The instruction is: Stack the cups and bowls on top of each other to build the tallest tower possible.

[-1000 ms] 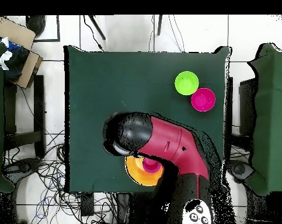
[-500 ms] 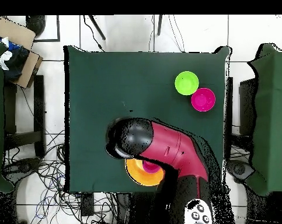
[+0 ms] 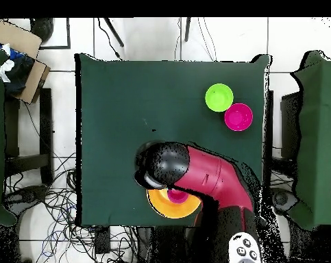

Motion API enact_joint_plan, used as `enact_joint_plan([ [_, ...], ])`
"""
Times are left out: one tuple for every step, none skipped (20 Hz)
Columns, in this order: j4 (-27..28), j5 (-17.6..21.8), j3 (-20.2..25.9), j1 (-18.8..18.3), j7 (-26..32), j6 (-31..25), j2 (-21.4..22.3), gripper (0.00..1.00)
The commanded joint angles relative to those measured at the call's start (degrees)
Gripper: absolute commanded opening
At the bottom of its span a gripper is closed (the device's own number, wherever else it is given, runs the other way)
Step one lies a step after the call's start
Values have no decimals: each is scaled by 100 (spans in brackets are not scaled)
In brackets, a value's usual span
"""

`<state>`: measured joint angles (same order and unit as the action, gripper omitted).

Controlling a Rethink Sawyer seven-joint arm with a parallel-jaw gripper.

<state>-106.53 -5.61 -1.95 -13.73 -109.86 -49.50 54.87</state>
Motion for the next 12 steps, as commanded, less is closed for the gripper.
enact_joint_plan([
  [-388, 462, 650, -115, 803, 191, -20, 0],
  [-395, 470, 669, -121, 780, 186, -10, 0],
  [-386, 482, 685, -123, 754, 168, -7, 0],
  [-385, 492, 693, -123, 734, 157, 2, 0],
  [-361, 498, 705, -128, 720, 140, -9, 0],
  [-360, 507, 710, -136, 717, 124, 1, 0],
  [-390, 513, 711, -143, 728, 109, 41, 0],
  [-400, 518, 712, -157, 740, 83, 65, 0],
  [-410, 525, 715, -174, 752, 81, 76, 0],
  [-435, 522, 720, -196, 770, 69, 101, 0],
  [-451, 528, 722, -214, 784, 55, 126, 0],
  [-480, 526, 725, -231, 793, 38, 161, 0],
])
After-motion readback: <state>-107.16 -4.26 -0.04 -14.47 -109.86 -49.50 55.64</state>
